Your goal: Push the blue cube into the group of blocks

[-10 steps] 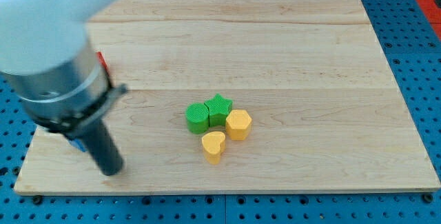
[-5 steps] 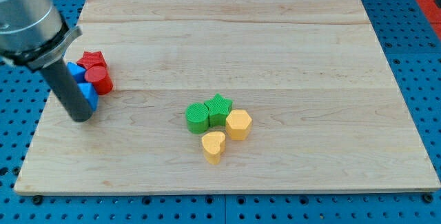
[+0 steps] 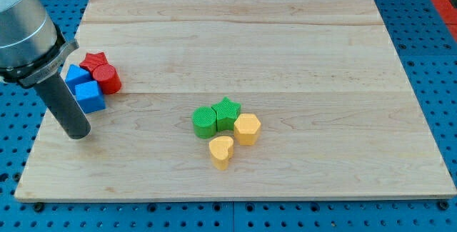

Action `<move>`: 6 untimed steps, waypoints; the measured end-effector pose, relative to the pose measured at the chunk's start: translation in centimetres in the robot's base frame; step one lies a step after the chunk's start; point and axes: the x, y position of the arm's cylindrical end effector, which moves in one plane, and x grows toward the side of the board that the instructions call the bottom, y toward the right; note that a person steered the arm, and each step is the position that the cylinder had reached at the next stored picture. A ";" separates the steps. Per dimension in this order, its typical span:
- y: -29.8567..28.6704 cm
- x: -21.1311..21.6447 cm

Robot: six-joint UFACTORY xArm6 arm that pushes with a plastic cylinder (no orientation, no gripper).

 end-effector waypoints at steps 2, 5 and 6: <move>-1.3 0.1; -1.3 0.3; -1.2 0.3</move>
